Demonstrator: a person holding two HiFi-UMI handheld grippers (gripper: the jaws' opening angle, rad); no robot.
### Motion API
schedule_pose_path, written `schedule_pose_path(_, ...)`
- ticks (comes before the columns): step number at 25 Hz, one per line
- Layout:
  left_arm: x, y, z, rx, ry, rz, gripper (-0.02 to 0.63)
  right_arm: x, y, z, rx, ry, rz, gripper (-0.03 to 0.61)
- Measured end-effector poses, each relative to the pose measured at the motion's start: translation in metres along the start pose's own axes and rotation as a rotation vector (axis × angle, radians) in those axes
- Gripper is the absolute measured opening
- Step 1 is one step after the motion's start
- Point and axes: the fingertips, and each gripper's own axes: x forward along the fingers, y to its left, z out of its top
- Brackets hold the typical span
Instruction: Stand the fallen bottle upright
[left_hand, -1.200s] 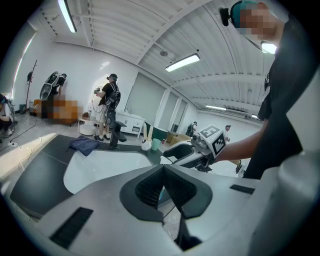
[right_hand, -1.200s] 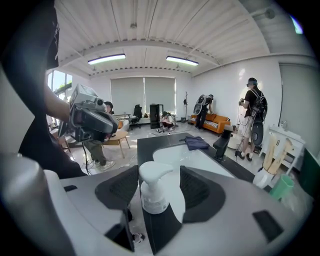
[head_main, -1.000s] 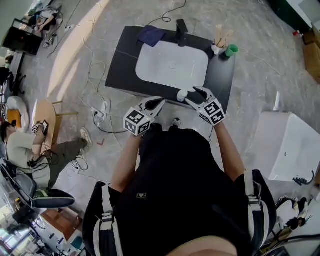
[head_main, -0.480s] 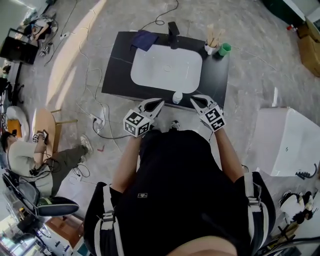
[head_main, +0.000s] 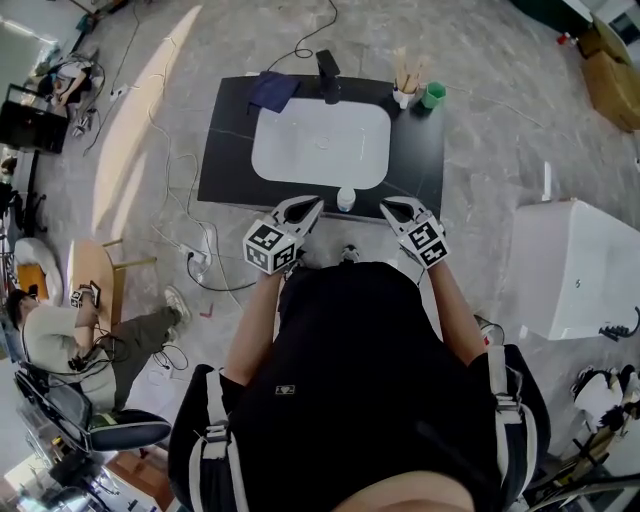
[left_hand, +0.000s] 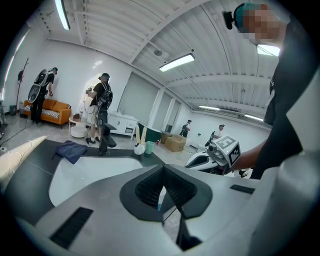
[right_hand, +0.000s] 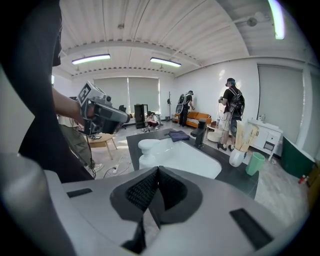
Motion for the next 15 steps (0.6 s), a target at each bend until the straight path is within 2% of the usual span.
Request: schedule_pose_path(15, 0.0046, 0.0004, 0.003, 0.008, 0.016, -0.012, 0.015, 0.0014, 0.0027, -0.0088, 0.024, 0.017, -0.002, 0.06)
